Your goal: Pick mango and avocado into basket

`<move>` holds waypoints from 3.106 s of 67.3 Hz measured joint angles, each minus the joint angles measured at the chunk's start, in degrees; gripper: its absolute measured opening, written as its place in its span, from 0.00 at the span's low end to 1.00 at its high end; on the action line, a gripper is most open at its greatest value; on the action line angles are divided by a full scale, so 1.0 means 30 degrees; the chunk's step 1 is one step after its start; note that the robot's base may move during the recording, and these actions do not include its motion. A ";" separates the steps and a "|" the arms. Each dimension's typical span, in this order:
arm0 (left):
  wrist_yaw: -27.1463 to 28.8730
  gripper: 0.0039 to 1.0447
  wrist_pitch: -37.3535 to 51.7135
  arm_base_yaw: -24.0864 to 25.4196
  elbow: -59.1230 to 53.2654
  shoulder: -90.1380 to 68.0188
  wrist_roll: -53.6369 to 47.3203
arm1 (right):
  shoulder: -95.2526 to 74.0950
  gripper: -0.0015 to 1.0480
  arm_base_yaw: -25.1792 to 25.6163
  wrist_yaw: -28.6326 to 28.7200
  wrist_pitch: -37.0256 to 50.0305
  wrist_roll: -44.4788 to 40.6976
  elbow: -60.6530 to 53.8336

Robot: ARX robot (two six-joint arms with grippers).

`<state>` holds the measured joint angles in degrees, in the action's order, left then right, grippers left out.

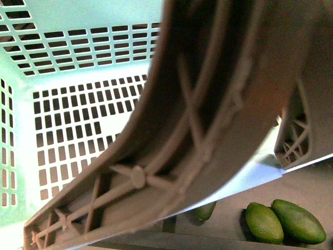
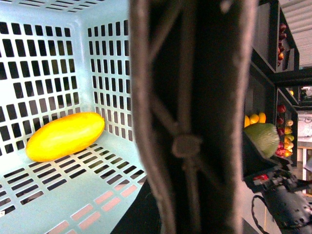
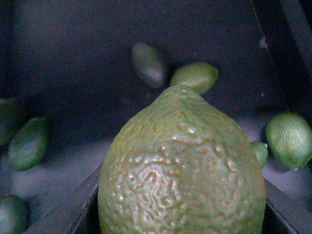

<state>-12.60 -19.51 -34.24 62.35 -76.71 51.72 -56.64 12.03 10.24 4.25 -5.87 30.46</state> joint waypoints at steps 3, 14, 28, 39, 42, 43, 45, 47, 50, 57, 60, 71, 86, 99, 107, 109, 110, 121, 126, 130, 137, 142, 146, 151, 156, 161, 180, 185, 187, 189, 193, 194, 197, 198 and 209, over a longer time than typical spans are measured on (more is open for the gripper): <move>-0.0007 0.04 0.0000 0.0000 0.0000 0.0000 0.0000 | 0.0539 0.58 -0.1494 -0.0780 0.0051 0.0095 0.0313; 0.0000 0.04 0.0000 0.0000 0.0000 0.0000 0.0000 | 0.0211 0.58 -0.5435 -0.2696 0.0896 0.0248 0.0940; -0.0015 0.04 0.0000 0.0000 0.0000 0.0000 0.0000 | -0.2266 0.58 -0.9945 -0.4889 0.3053 0.0430 0.2157; 0.0007 0.04 0.0000 0.0000 0.0000 0.0000 -0.0007 | -0.5064 0.58 -1.2276 -0.6222 0.4787 0.0138 0.3155; 0.0007 0.04 0.0000 0.0000 0.0000 0.0000 -0.0007 | -0.5523 0.58 -1.2582 -0.6295 0.4925 0.0138 0.3308; 0.0000 0.04 0.0000 0.0000 0.0000 0.0000 -0.0007 | -0.5661 0.58 -1.2670 -0.6302 0.4962 0.0138 0.3351; -0.0007 0.04 0.0000 0.0000 0.0000 0.0000 0.0000 | -0.5996 0.58 -1.2910 -0.6302 0.5064 0.0153 0.3461; -0.0007 0.04 0.0000 0.0000 0.0000 0.0000 0.0000 | -0.6288 0.59 -1.3114 -0.6302 0.5151 0.0146 0.3541; -0.0015 0.04 0.0000 0.0000 0.0000 0.0000 0.0000 | -0.6674 0.67 -1.3413 -0.6419 0.5260 0.0219 0.3628; -0.0007 0.04 0.0000 0.0000 0.0000 0.0000 -0.0007 | -0.7074 0.86 -1.3901 -0.6652 0.5559 0.0525 0.3723; -0.0007 0.04 0.0000 0.0000 0.0000 0.0000 -0.0007 | -0.7002 0.93 -1.3901 -0.6696 0.5727 0.0685 0.3723; -0.0051 0.04 0.0000 0.0000 0.0000 -0.0044 0.0058 | -0.6149 0.92 -1.3435 -0.7439 0.5880 0.1144 0.3337; 0.0066 0.04 0.0000 0.0000 0.0000 -0.0044 0.0066 | -0.4167 0.65 -1.1540 -1.0732 1.2189 0.1683 -0.0794; -0.0007 0.04 0.0000 -0.0015 0.0000 -0.0044 0.0073 | -0.1559 0.35 -0.9755 -0.8990 1.2662 0.1741 -0.3971; -0.0073 0.04 0.0000 -0.0015 0.0000 -0.0044 0.0080 | -0.0342 0.19 -0.8910 -0.8167 1.2648 0.1749 -0.5202; -0.0066 0.04 0.0000 -0.0015 0.0000 -0.0044 0.0080 | -0.0095 0.15 -0.8757 -0.7971 1.2619 0.1749 -0.5413; -0.0073 0.04 0.0000 -0.0015 0.0000 -0.0044 0.0080 | 0.0095 0.13 -0.8641 -0.7898 1.2590 0.1749 -0.5566; -0.0029 0.04 0.0000 -0.0015 0.0000 -0.0044 0.0073 | 0.1683 0.02 -0.7715 -0.6994 1.2196 0.1807 -0.6725; -0.0029 0.04 0.0000 -0.0015 0.0000 -0.0044 0.0073 | 0.2433 0.02 -0.7308 -0.6579 1.1897 0.1807 -0.7220; -0.0007 0.04 0.0000 -0.0015 0.0000 -0.0044 0.0073 | 0.3126 0.02 -0.6980 -0.6266 1.1584 0.1807 -0.7599; 0.0007 0.04 0.0000 -0.0015 0.0000 -0.0044 0.0073 | 0.4495 0.02 -0.6411 -0.5697 1.0841 0.1807 -0.8240; -0.0015 0.04 0.0000 -0.0015 0.0000 -0.0044 0.0073 | 0.5610 0.02 -0.6011 -0.5348 1.0134 0.1814 -0.8663; -0.0022 0.04 0.0000 -0.0015 0.0000 -0.0044 0.0073 | 0.6419 0.02 -0.5238 -0.4087 0.9566 0.1807 -0.8888; -0.0022 0.04 0.0000 -0.0015 0.0000 -0.0044 0.0073 | 0.7206 0.02 -0.4371 -0.3606 0.9034 0.1821 -0.9092; -0.0015 0.04 0.0000 -0.0015 0.0000 -0.0044 0.0080 | 0.7810 0.02 -0.4116 -0.3585 0.8561 0.1821 -0.9275; -0.0007 0.04 0.0000 -0.0015 0.0000 -0.0044 0.0066 | 0.8094 0.02 -0.4095 -0.3461 0.8903 0.1821 -0.9668; 0.0029 0.04 0.0000 -0.0015 0.0000 -0.0044 0.0051 | 1.0601 0.02 -0.4073 -0.3453 0.6819 0.1829 -0.9828; -0.0007 0.04 0.0000 -0.0015 0.0000 -0.0044 0.0066 | 1.1147 0.02 -0.4073 -0.3453 0.6273 0.1836 -0.9828; -0.0007 0.04 0.0000 -0.0015 0.0000 -0.0044 0.0080 | 1.1417 0.02 -0.4073 -0.3453 0.6003 0.1829 -0.9828; -0.0022 0.04 0.0000 -0.0015 0.0000 -0.0044 0.0087 | 1.1672 0.02 -0.4073 -0.3453 0.5770 0.1829 -0.9828; -0.0022 0.04 0.0000 -0.0015 0.0000 -0.0044 0.0073 | 1.2342 0.02 -0.4073 -0.3446 0.5115 0.1829 -0.9828; -0.0015 0.04 0.0000 -0.0015 0.0000 -0.0044 0.0080 | 1.2502 0.02 -0.4073 -0.3453 0.4969 0.1829 -0.9828; -0.0015 0.04 0.0000 -0.0015 0.0000 -0.0044 0.0073 | 1.2815 0.02 -0.4073 -0.3446 0.4670 0.1836 -0.9828; -0.0015 0.04 0.0000 -0.0015 0.0000 -0.0044 0.0073 | 1.2881 0.02 -0.4073 -0.3446 0.4605 0.1829 -0.9828; 0.0000 0.04 0.0000 -0.0015 0.0000 -0.0044 0.0073 | 1.3923 0.02 -0.4073 -0.3446 0.3555 0.1829 -0.9828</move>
<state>-12.60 -19.51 -34.28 62.35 -76.84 51.94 -14.87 -0.19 -0.10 14.92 -0.38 0.97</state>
